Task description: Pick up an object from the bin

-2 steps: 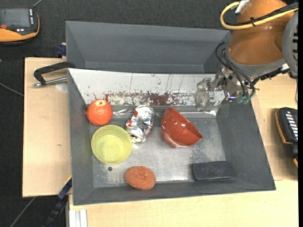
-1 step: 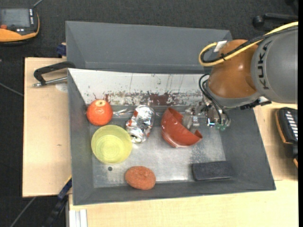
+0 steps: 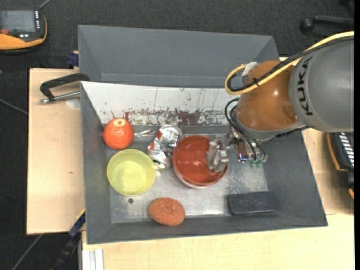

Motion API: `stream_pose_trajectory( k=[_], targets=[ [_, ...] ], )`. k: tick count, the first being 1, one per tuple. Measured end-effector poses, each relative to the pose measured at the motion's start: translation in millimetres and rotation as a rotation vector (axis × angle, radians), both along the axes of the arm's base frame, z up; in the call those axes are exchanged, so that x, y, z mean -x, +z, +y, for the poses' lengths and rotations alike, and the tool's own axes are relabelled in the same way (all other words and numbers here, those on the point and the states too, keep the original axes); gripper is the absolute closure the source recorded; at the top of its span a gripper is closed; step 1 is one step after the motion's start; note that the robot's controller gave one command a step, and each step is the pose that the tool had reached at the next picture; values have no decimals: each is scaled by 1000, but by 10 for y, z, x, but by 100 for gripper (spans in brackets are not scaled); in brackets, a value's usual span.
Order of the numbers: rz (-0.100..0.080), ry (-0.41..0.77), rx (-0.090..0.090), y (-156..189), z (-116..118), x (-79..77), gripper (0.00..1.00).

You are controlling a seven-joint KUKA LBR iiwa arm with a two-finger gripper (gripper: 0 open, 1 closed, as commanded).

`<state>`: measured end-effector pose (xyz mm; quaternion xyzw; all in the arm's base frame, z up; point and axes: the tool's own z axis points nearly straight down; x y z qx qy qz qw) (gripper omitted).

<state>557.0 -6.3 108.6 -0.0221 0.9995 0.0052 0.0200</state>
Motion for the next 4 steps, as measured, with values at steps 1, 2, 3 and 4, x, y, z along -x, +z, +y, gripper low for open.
stream_pose_trajectory(
  k=[1, 2, 3, 4],
  targets=[
    [-15, 21, -1, 1077, 332, 53, 100],
    [-6, 19, -1, 1026, 321, 66, 0],
    [-6, 58, -3, 516, 986, -15, 0],
    [-12, -63, -8, -310, 539, -378, 0]
  ],
)
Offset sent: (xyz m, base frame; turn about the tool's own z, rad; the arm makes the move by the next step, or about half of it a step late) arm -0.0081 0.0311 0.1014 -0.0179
